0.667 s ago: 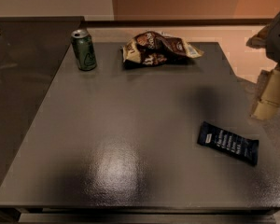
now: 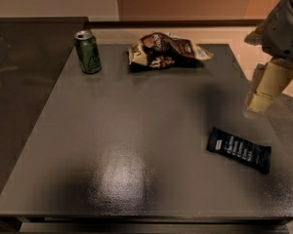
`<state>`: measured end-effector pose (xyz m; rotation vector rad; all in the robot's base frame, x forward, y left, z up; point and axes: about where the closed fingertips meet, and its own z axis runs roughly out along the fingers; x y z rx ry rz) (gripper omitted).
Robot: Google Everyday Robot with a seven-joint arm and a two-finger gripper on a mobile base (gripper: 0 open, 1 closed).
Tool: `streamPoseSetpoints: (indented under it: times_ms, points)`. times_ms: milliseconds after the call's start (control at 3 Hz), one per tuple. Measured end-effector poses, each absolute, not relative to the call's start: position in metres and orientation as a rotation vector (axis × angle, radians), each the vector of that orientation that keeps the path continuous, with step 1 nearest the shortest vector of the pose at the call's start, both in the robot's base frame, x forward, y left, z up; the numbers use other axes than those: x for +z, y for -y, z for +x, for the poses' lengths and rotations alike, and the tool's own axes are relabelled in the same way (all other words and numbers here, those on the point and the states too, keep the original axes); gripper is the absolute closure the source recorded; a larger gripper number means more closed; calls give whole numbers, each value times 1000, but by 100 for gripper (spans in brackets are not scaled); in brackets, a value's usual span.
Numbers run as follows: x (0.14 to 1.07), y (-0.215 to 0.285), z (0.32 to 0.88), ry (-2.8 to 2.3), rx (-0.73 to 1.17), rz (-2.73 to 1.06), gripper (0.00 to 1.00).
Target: Pick brown chip bag
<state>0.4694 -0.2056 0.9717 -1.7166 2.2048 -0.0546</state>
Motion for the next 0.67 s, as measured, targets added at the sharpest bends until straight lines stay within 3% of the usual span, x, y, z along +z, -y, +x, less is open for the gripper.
streamPoseSetpoints:
  times_ms: [667]
  points:
    - [957, 205, 530, -2188, -23, -1569, 0]
